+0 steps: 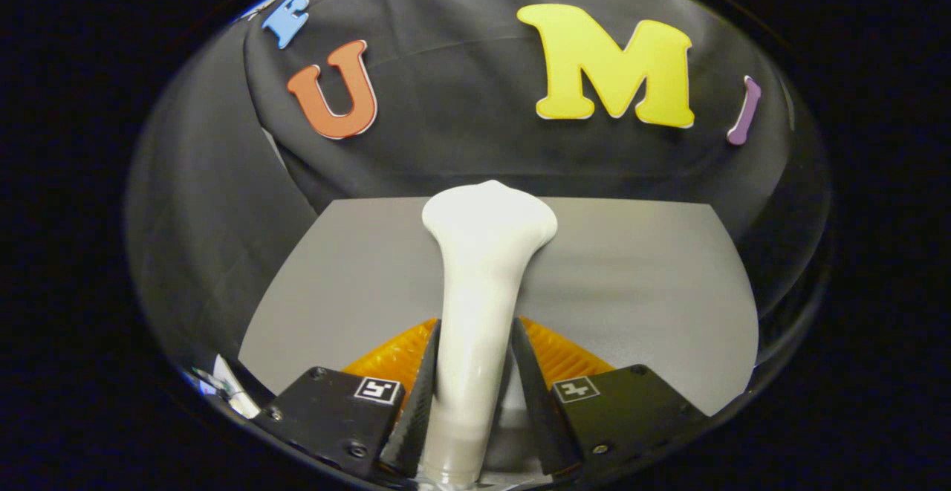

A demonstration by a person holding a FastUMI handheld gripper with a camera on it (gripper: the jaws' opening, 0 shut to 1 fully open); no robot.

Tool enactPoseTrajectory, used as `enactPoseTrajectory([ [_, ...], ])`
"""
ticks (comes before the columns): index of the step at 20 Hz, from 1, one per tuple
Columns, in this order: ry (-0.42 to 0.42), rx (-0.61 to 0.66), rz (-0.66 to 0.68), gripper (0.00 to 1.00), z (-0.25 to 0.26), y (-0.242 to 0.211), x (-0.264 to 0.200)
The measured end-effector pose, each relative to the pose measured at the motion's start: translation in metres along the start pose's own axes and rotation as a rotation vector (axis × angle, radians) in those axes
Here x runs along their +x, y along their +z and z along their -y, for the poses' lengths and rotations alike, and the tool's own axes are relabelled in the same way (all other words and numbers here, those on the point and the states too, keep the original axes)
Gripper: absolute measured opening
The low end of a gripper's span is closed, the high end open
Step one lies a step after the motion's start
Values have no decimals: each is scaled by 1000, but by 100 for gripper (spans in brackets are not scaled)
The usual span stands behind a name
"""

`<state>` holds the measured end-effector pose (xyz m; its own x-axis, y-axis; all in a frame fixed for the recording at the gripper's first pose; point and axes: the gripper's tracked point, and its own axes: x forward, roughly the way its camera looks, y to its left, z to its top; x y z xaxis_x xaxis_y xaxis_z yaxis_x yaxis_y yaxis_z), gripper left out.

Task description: Iron the clothes twice with a garment steamer, once on the left side and once on the right side.

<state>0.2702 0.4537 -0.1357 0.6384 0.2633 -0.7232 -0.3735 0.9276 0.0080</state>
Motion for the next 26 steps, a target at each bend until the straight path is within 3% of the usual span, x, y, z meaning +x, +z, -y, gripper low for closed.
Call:
enactPoseTrajectory([
  [3,38,14,22,49,-5,0,2],
  [9,105,7,90,40,-14,3,-16],
  [15,127,27,164,39,-2,1,-54],
  [26,73,136,282,39,79,-23,-130],
])
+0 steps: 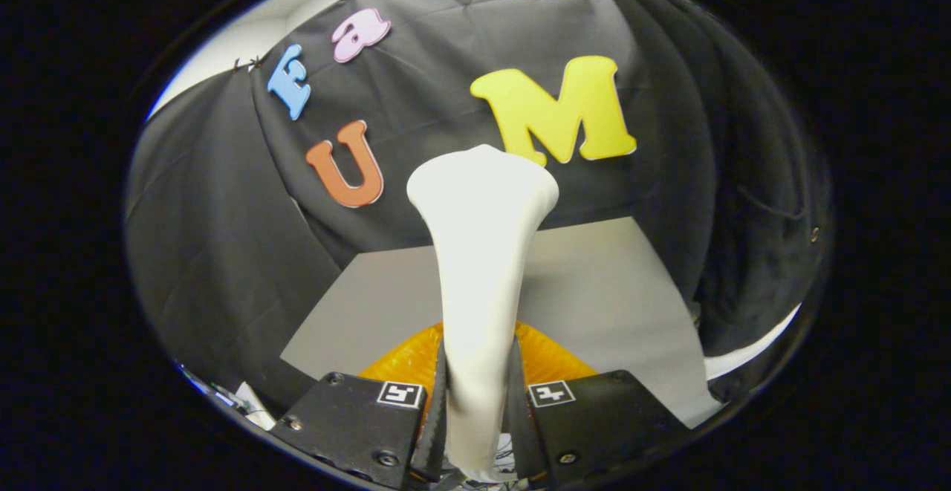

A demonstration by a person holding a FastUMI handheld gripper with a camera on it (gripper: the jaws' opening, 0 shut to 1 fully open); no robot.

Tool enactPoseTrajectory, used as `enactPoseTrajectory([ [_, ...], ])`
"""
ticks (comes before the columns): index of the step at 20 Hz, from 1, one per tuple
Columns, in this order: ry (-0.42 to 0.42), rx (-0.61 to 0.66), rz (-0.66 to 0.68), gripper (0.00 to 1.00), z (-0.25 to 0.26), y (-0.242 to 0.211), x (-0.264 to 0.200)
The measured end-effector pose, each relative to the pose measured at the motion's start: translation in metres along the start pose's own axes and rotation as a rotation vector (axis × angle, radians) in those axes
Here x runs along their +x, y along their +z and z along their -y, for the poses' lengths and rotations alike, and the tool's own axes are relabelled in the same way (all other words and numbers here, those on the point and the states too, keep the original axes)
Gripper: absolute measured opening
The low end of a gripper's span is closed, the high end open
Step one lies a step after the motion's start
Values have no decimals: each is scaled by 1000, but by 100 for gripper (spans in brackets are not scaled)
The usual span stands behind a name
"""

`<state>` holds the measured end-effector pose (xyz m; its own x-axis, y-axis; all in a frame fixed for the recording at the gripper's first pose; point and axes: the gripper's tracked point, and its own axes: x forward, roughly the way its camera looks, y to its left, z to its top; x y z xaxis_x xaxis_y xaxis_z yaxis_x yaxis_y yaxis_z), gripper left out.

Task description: Iron the clothes twice with a garment steamer, once on the left side and once on the right side.

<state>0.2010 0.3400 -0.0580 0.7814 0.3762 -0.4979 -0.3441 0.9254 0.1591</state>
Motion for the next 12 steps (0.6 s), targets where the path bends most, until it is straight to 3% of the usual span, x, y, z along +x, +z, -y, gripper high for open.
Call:
enactPoseTrajectory([
  [6,-58,17,104,39,57,3,-65],
  [12,-149,38,149,39,109,-25,-133],
])
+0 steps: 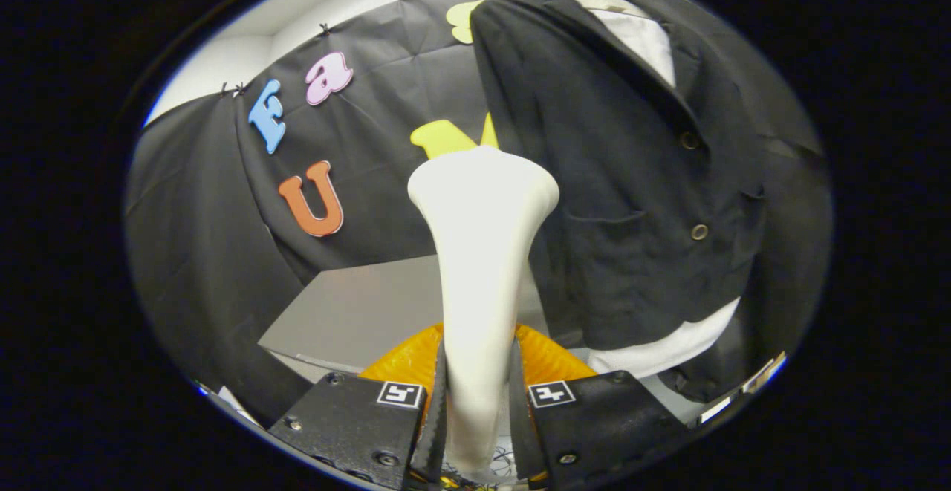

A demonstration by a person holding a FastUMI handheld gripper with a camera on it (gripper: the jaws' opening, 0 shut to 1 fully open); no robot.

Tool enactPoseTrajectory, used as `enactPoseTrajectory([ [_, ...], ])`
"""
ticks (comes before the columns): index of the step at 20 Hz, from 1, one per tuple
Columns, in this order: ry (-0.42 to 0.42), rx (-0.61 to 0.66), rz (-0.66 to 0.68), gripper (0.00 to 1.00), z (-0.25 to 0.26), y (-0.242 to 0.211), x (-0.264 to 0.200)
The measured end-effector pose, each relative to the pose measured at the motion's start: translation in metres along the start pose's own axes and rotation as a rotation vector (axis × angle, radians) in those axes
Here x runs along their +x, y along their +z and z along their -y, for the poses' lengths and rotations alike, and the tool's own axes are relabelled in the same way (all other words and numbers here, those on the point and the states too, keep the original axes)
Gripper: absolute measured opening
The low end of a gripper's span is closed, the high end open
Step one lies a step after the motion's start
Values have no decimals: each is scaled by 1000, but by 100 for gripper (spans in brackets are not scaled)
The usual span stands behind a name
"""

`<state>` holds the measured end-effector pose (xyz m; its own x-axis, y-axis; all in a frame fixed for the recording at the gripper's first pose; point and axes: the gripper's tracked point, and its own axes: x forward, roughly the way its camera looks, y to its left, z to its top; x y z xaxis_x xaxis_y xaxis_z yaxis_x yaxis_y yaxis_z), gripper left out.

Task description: Iron the clothes twice with a garment steamer, once on the left side and once on the right side.

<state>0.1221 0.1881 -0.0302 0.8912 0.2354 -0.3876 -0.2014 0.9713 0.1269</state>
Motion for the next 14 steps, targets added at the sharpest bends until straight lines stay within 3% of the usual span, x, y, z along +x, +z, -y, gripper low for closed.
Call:
enactPoseTrajectory([
  [3,-57,0,28,39,34,5,-31],
  [6,-92,14,105,39,52,40,-53],
  [14,-59,-9,295,38,81,136,-91],
])
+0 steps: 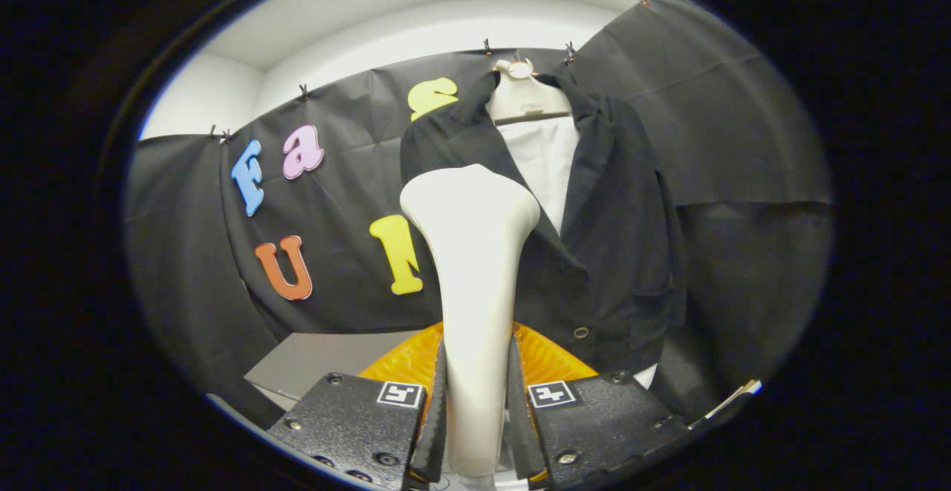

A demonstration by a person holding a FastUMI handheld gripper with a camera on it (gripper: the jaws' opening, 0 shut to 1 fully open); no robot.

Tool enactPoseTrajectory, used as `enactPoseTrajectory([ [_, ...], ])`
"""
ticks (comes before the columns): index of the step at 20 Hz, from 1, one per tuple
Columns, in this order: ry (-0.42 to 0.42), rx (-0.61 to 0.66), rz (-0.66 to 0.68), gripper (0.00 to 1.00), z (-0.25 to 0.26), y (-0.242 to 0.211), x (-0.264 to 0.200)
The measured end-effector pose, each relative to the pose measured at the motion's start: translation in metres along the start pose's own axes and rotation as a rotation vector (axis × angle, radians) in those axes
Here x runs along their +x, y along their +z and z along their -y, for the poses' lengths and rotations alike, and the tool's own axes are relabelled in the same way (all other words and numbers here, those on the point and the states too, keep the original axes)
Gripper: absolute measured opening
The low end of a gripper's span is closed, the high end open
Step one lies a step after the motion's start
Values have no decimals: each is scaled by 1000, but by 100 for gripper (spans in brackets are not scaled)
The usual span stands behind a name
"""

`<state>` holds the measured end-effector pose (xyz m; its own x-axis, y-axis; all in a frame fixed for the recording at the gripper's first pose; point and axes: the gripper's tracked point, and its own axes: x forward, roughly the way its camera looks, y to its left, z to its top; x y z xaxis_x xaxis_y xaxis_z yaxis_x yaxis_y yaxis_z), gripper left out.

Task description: Iron the clothes twice with a garment steamer, once on the left side and once on the right side.

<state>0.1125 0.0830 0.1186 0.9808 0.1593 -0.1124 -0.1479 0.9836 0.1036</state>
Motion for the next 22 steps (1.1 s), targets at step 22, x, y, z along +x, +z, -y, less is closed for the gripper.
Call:
enactPoseTrajectory([
  [22,-51,-214,290,38,12,175,57],
])
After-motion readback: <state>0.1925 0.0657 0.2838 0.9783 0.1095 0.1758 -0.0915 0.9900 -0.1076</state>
